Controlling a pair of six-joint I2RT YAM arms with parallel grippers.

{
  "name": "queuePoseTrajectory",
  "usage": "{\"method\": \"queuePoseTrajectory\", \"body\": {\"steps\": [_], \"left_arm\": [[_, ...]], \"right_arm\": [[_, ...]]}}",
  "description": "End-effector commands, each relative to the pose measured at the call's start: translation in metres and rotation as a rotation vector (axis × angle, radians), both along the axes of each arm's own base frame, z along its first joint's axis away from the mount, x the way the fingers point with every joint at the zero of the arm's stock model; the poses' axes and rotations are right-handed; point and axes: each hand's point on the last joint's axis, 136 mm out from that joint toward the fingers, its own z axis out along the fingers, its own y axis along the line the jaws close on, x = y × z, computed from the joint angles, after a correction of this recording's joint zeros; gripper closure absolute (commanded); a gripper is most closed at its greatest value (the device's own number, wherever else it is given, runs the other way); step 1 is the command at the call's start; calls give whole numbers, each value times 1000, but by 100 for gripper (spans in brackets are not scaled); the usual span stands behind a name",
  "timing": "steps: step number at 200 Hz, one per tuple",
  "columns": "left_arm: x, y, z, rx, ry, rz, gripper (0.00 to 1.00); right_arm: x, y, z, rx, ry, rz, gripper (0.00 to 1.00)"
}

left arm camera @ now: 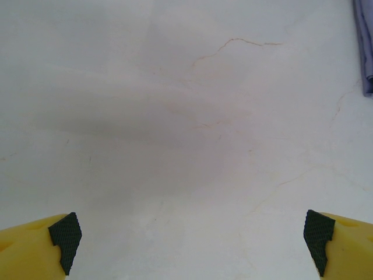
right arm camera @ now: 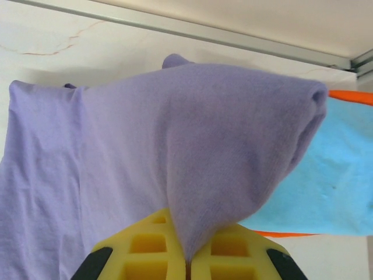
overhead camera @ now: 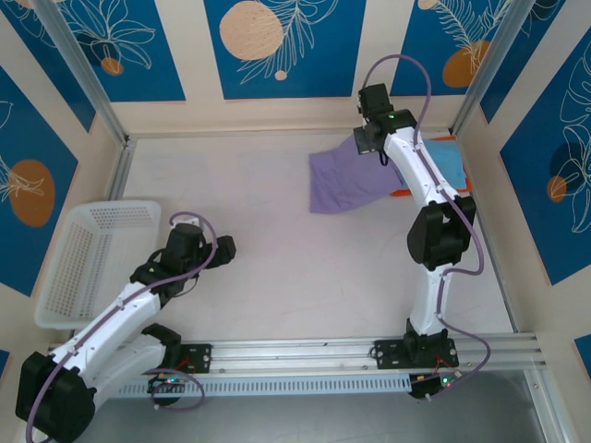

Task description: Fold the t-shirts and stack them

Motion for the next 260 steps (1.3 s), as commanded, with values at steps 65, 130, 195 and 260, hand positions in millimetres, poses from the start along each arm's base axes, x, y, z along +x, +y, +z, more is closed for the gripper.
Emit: {"method": "queuePoseTrajectory", "body": {"steps": [65,130,195,260], "left_arm": [[-2,-2,-6,-16,8,11,0],[-2,-3,-8,-23,17,11,0],[-1,-5,-12,-30,32,10,0],[0,-8,-17,-38,48,3,0]], "right_arm": [[-2,-30,94,-19,-203,6,100],[-5,-50,116,-35,-249,-21,100],[-4,-68,131,-19,-291,-50,100],[11,-103,124,4,-295,-126,100]]}}
